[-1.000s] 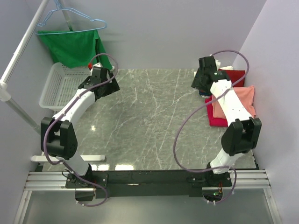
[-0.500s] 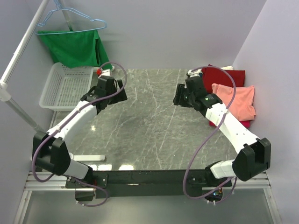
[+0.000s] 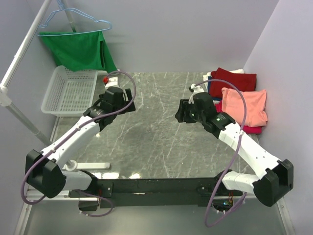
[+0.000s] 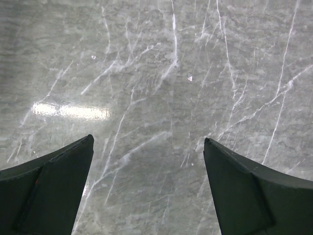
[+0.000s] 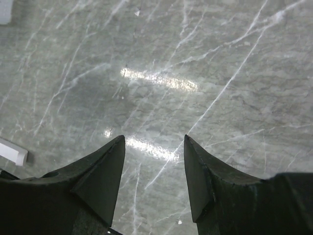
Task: Fold and stack the t-shirts
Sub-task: Reset both grippers
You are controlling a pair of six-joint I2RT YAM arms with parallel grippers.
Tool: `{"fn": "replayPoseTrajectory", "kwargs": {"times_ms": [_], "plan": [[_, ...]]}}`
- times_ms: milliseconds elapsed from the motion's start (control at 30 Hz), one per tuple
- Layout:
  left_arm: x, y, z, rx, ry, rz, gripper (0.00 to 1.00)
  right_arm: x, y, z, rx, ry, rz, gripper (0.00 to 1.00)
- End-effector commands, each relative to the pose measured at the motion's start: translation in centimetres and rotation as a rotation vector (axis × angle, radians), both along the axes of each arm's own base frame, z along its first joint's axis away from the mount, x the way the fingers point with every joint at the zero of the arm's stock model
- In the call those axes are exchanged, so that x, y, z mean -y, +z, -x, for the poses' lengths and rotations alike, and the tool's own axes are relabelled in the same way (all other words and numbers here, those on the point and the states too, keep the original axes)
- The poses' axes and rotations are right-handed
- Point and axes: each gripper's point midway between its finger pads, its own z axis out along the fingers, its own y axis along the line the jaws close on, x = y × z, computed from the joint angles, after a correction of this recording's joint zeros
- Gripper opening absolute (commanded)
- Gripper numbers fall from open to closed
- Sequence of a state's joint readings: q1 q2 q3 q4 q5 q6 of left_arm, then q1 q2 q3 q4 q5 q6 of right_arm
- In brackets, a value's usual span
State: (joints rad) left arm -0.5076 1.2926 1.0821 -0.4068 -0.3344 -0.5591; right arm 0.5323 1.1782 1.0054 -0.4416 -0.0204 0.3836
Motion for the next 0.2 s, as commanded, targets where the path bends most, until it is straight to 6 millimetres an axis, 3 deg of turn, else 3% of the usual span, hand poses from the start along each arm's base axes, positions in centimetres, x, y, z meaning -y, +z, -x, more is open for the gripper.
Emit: {"fn": "replayPoseTrajectory", "kwargs": {"times_ms": [0, 167], "plan": [[-1.26, 1.51, 0.08, 0.064, 0.054, -0.040, 0.99, -0.17, 2.17, 0.34, 0.092, 0.032, -0.026, 0.58], [-1.79, 1.05, 0.97, 0.043, 0.083, -0.061, 0.99, 0.30, 1.91, 0.86, 0.091, 0.025, -0.019, 0.58]]}}
